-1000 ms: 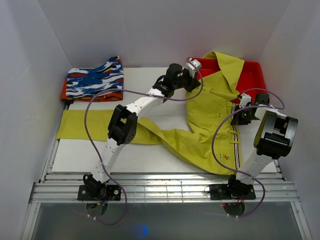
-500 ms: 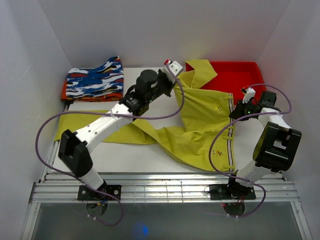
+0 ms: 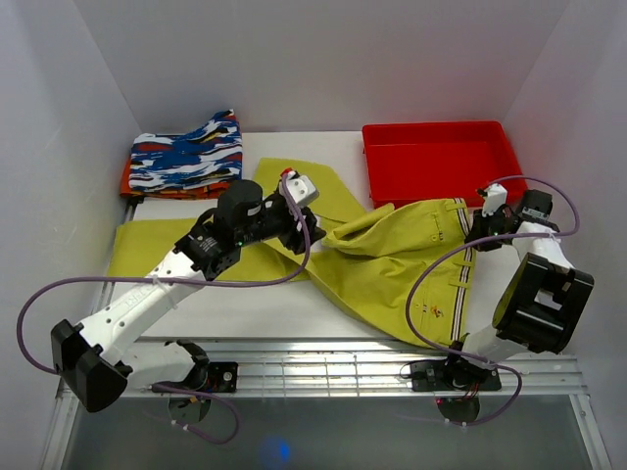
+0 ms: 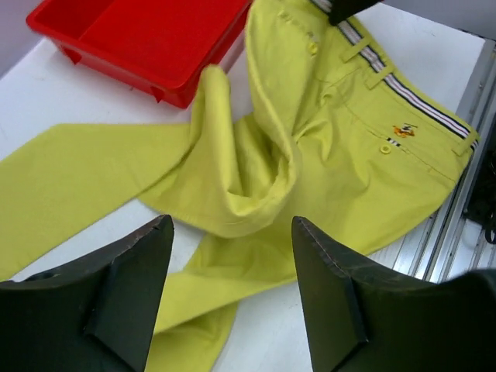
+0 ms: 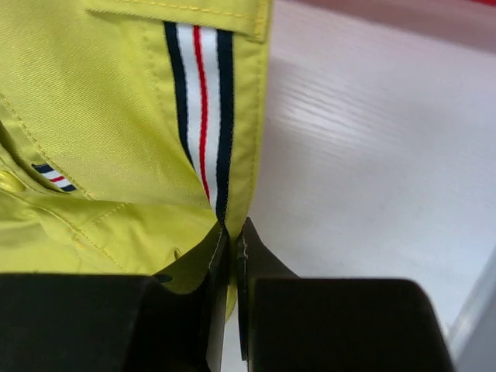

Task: Fold and stack the trousers
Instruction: Flatten the trousers out

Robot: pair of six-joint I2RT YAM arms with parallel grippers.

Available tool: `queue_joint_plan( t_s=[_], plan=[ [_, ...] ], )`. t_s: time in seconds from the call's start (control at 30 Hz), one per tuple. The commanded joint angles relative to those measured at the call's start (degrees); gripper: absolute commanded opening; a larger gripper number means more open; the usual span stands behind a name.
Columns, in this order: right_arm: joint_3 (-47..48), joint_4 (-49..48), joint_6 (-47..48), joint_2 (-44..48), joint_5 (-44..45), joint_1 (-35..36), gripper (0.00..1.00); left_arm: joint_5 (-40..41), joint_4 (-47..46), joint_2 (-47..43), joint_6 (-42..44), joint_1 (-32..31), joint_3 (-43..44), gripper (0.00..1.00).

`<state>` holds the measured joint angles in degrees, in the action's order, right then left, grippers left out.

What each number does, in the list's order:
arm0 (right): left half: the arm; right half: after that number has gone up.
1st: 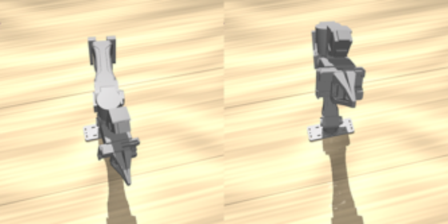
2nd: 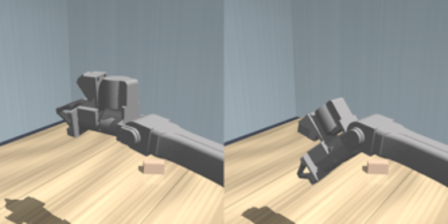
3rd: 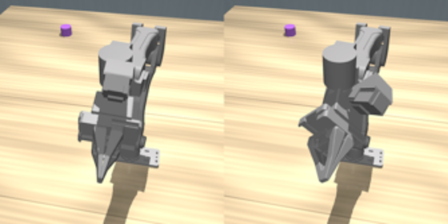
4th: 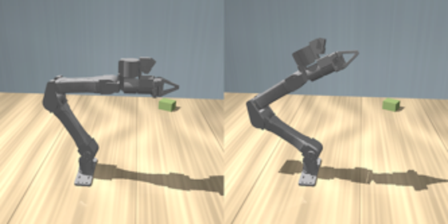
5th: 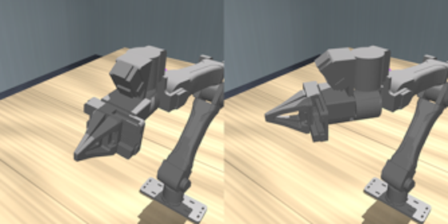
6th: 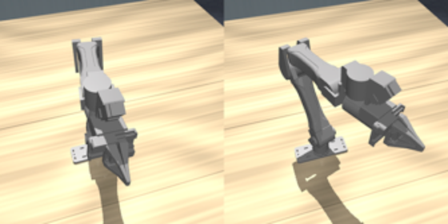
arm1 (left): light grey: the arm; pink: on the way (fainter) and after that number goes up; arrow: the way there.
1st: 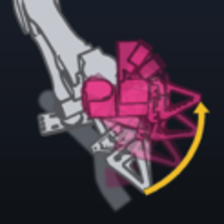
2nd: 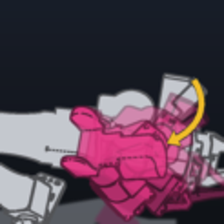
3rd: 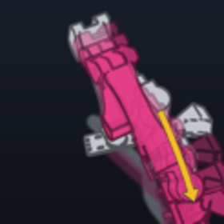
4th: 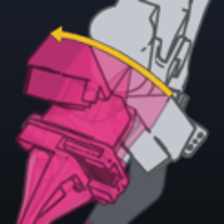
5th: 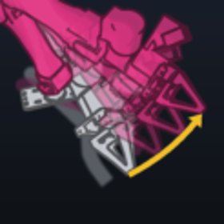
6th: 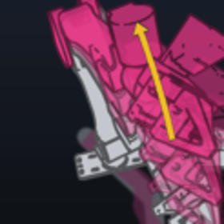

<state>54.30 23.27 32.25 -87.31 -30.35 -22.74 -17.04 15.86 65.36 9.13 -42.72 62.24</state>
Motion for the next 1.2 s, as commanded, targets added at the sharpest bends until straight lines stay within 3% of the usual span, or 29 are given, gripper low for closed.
queue_joint_plan(
  t_s=[0.0,0.03,0.07,0.13,0.2,0.33,0.4,0.57,0.87,0.97,1.0,1.07,1.1,1.17],
  plan=[
    [-1.6,-2.3,9.4,4.5,9.5,-3.4,0.08,-0.3,0.2,7.3,-8.5,13.5,8.0,0.77],
    [-1.7,-2.3,9.9,4.5,9.9,-4.0,0.08,0.9,0.1,9.5,-10.6,13.5,9.7,0.77],
    [-1.6,-2.3,10.4,4.5,10.0,-4.6,0.08,0.7,-1.6,11.9,-10.6,18.3,11.5,0.77],
    [-0.7,-1.7,11.7,4.3,10.4,-5.7,0.08,-2.1,-1.9,20.6,-4.9,20.8,15.6,0.76],
    [-0.1,-1.6,12.0,4.2,10.6,-7.2,0.08,-4.0,2.9,27.8,5.0,22.1,24.7,0.75],
    [1.9,0.5,12.7,4.3,9.1,-8.5,0.08,-5.7,14.3,48.0,12.7,25.5,39.4,0.72],
    [2.2,1.5,13.3,4.8,8.3,-8.7,0.08,-6.9,19.5,52.4,17.3,27.0,43.9,0.70],
    [2.6,2.7,14.7,5.3,8.1,-8.7,0.08,-3.4,22.3,57.5,30.5,27.9,41.5,0.67],
    [5.4,2.4,14.7,4.6,8.4,-8.7,0.08,-0.1,22.6,58.6,39.6,28.8,29.4,0.66],
    [6.9,2.1,14.6,4.7,8.4,-8.7,0.08,0.6,21.1,57.0,40.5,29.6,23.6,0.52],
    [7.7,2.0,14.3,4.5,8.4,-8.8,0.08,0.7,21.2,56.0,41.1,29.7,22.2,0.37],
    [8.8,1.6,14.0,3.8,8.3,-8.7,0.08,1.4,21.2,54.3,41.6,29.9,17.1,0.20],
    [9.4,1.5,13.9,3.6,8.2,-8.7,0.08,1.7,21.2,53.1,41.3,30.0,15.5,0.02],
    [10.6,1.3,13.7,2.7,8.4,-8.7,0.08,0.5,23.1,48.4,40.1,31.4,13.4,0.00]
  ],
)
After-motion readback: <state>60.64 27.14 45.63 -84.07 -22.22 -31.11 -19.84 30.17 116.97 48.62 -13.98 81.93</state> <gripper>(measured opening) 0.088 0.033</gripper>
